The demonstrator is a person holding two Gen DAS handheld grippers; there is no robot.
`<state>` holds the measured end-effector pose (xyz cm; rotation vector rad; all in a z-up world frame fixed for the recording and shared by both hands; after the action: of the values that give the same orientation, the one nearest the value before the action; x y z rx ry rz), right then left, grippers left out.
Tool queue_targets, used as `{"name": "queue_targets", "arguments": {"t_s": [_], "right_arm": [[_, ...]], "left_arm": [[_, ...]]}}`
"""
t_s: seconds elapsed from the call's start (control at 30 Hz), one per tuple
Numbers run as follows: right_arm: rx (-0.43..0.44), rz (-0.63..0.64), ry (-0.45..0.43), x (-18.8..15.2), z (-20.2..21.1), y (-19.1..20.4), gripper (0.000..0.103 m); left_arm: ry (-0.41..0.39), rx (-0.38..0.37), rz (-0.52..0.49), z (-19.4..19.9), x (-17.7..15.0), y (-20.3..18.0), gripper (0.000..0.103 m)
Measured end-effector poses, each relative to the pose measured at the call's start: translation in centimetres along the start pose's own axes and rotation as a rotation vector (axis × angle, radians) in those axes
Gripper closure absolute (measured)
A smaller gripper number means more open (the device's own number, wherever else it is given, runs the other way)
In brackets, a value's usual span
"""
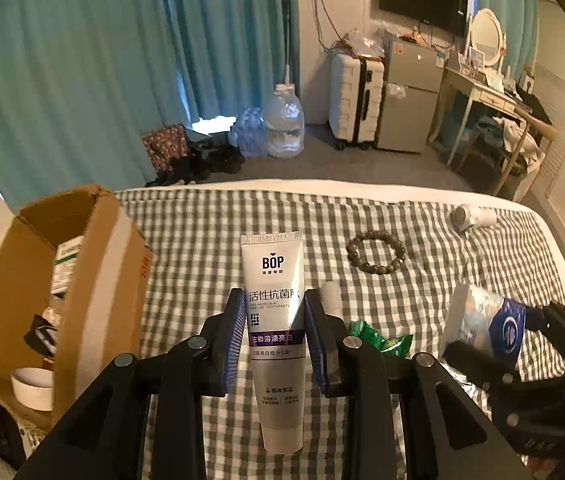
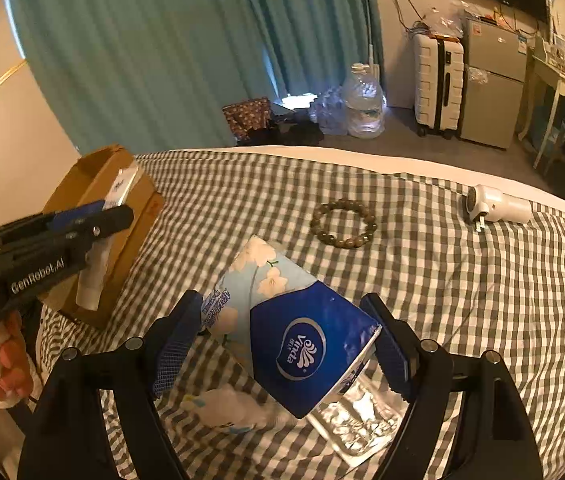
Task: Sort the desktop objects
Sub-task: 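Carry the cream tube and tissue pack into the cardboard box and release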
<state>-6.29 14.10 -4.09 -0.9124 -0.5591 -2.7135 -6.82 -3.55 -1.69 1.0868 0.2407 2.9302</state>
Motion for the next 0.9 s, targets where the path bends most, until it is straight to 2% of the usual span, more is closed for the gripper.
{"name": "queue_targets", "arguments": {"t_s": [0.2, 0.47, 0.6, 0.67, 0.83, 0.9], "right_arm": [[0.031, 0.026, -0.021, 0.6, 1.2, 2.7, 0.023], [0.121, 0.087, -0.065, 3.6, 1.6, 9.3, 0.023], [0.163, 0.152, -0.071, 4.7, 0.4, 13.4, 0.023], [0.187, 0.177, -0.068, 5.3, -0.6, 15.4, 0.023], [0.248, 0.217, -0.043, 7.0, -3.8, 19.8, 0.023], [0.263, 0.233, -0.034, 7.4, -5.0, 21.0, 0.023]], "left_arm": [[-0.015, -0.005, 0.069, 1.1, 0.4, 2.3, 0.073], [-0.051, 0.073, 0.178, 2.5, 1.5, 8.3, 0.073], [-0.073, 0.100, 0.268, 2.7, 1.8, 12.3, 0.073], [-0.084, 0.141, 0.297, 2.5, 1.9, 14.1, 0.073], [-0.074, 0.175, 0.409, 1.5, 1.3, 19.0, 0.073], [-0.060, 0.217, 0.448, 0.9, 0.8, 21.3, 0.073]]}}
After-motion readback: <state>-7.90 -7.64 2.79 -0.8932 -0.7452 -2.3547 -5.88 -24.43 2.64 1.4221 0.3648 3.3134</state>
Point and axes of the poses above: each gripper's, at about its wrist camera, not at the fingertips, and z roughly against the way its jaws point, y to its left, x to its top, the point moved 2 cm from there along -z, roughly the way its jaws point, and after that the axes turned 8 degrees about x, right-handed, at the moved point
